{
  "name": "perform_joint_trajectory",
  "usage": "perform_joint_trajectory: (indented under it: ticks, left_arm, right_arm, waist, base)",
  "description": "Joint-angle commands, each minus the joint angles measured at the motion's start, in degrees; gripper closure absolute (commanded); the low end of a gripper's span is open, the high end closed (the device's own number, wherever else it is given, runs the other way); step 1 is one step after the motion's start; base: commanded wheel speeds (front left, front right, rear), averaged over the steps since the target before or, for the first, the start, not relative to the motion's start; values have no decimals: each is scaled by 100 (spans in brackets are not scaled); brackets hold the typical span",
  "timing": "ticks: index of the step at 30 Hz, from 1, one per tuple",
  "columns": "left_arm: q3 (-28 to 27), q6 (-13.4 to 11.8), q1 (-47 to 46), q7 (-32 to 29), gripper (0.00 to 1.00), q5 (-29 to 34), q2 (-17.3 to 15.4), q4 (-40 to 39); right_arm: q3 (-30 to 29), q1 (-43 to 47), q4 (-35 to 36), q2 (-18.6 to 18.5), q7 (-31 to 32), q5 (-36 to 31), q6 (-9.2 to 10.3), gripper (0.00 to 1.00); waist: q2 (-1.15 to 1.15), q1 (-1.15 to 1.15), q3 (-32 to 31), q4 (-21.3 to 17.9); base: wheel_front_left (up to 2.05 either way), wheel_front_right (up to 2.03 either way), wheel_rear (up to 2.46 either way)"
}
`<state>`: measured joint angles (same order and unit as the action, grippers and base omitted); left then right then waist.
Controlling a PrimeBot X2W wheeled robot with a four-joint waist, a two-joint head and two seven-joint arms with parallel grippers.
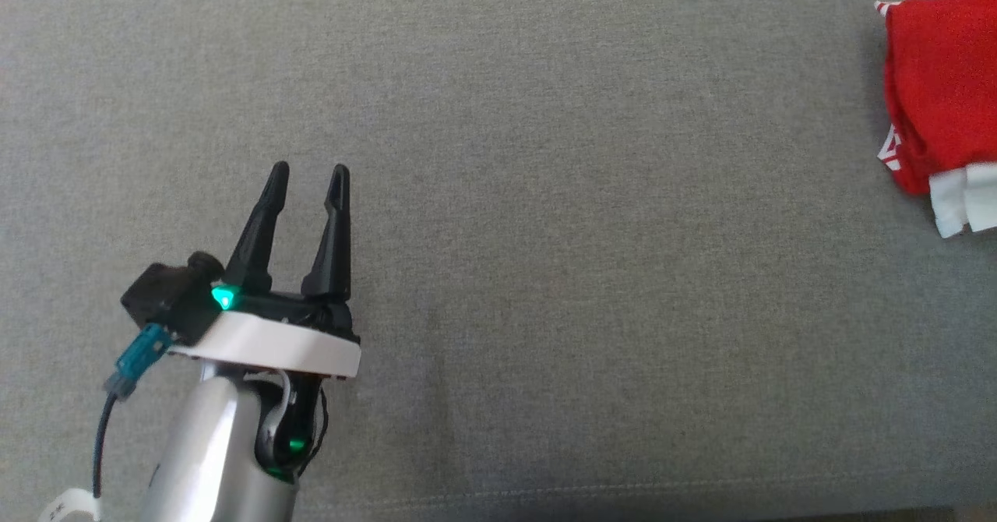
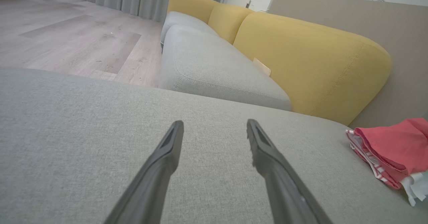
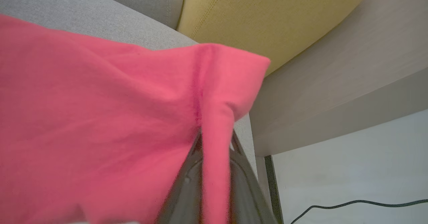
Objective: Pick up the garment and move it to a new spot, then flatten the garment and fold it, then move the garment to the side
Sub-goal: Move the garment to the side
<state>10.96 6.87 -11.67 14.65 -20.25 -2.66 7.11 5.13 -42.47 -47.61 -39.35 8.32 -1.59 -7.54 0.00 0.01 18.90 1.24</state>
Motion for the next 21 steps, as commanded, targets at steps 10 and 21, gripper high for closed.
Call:
perform_joint_trajectory:
  ticks: [10,21]
  left_arm:
    - [-247,31,-144,35,0,27,-21,-69]
    - [-395,-88,217,35,0,-38,-21,-142]
  right_arm:
    - [-683,373,742,461,-62,-436,5,0]
    - [-642,981,2164,2058,-436,277,5,0]
  waist:
    - [0,-1,-371,-46]
    - [0,-1,-1303,-92]
  base:
    - [0,0,0]
    - [0,0,0]
